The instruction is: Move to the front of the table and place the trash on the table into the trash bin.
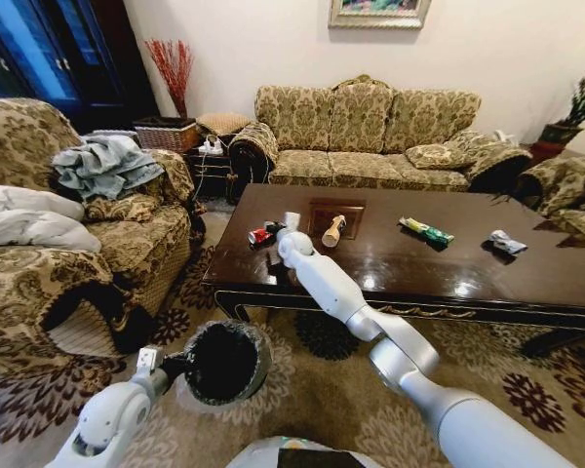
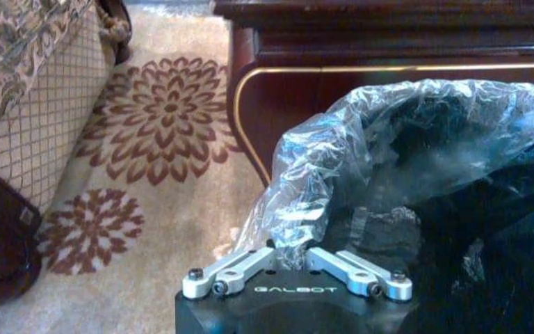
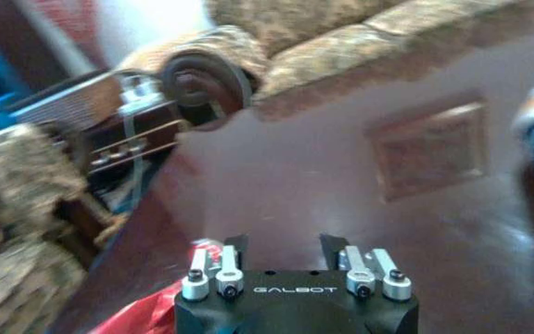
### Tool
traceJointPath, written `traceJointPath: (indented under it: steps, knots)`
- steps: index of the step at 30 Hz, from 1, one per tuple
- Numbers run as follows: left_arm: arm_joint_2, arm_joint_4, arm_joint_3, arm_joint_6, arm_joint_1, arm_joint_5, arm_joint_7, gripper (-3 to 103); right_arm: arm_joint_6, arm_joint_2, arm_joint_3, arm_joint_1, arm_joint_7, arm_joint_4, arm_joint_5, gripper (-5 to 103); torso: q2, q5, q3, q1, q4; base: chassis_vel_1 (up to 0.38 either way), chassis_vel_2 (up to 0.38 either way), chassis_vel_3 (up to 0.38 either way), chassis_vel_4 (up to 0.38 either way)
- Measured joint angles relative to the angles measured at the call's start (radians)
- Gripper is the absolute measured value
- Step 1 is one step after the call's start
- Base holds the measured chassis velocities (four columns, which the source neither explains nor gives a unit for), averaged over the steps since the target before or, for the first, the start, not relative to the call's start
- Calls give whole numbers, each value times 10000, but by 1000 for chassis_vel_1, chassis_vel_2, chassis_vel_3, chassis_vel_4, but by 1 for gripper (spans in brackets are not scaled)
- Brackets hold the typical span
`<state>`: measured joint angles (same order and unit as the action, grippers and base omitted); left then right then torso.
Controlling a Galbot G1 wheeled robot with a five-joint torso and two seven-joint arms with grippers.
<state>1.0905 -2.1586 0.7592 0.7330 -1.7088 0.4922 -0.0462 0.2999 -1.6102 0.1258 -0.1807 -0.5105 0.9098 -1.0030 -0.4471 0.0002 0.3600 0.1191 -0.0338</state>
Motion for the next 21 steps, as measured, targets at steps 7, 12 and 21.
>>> traceJointPath:
  steps: [7, 12, 21]
  knots:
    - [139, -151, 12, 13, -136, -82, 85, 0, 355, 8, -429, 142, 61, -114, -680, 83, 0, -1, 0, 0, -7, 0, 0, 0, 0]
    - [257, -158, 6, 14, -198, -172, 88, 0, 655, 12, -267, 104, 528, 14, -755, 93, 0, -2, 0, 0, -7, 0, 0, 0, 0]
    - [322, -219, 71, -20, -223, -197, 65, 0, 1122, 17, 245, 115, 1211, -181, -511, 100, 1, -2, 0, 0, -5, 0, 0, 0, 0]
